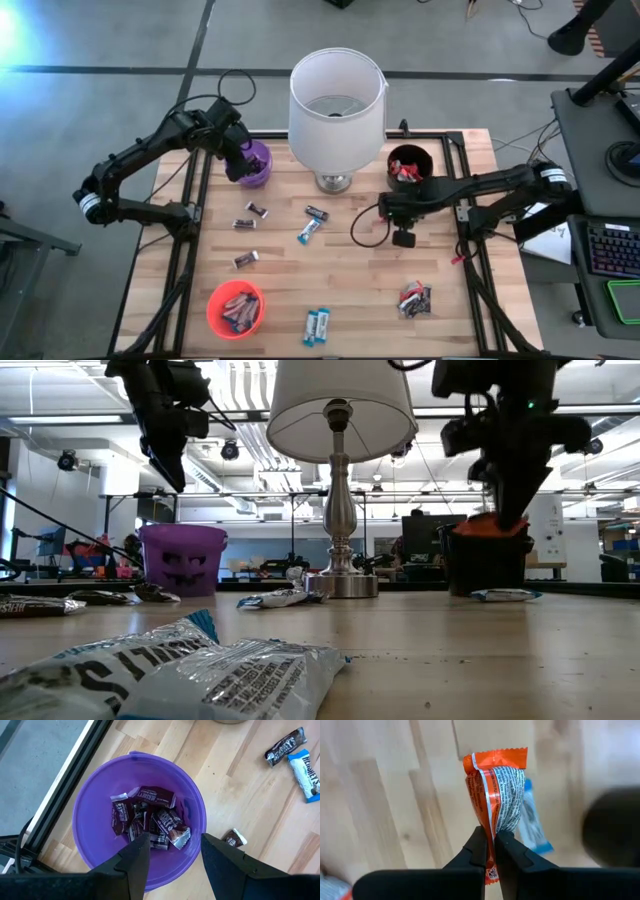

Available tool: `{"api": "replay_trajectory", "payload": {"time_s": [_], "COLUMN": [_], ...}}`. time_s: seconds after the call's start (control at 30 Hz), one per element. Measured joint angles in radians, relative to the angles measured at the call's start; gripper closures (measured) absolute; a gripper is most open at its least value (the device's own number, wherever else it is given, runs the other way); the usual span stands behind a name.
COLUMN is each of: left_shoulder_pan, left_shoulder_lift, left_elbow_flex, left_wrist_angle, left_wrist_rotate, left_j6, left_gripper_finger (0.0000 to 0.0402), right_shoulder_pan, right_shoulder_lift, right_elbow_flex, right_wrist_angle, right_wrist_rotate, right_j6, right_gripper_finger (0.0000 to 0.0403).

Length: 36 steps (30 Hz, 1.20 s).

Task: Organize candy in baskets
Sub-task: Put the orange chocolate bar into the black bucket

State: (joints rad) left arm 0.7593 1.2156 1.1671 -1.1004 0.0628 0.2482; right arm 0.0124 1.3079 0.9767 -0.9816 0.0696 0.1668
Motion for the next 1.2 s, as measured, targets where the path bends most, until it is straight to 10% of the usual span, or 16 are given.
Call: {"api": "replay_trajectory", "payload": {"time_s": [0.63, 1.2], "left_shoulder_pan": [0.0, 0.0], "left_shoulder_lift": [0.0, 0.0], "left_elbow_flex": [0.0, 0.0], "left_wrist_angle": [-0.001, -0.027], "left_wrist_rotate": [0.0, -0.046], "left_j6": [0.005, 0.003], "left_gripper_finger": [0.0243, 0.0243], "right_shoulder_pan": [-0.307, -0.632], "right_shoulder_lift": [-0.199, -0.095], "right_elbow_flex": [0.011, 0.011], "right_wrist_angle": [-0.193, -0.081], "right_wrist_rotate": [0.16, 0.132], "right_j6": [-0.022, -0.169], "right_gripper_finger": [0.039, 0.039]}}
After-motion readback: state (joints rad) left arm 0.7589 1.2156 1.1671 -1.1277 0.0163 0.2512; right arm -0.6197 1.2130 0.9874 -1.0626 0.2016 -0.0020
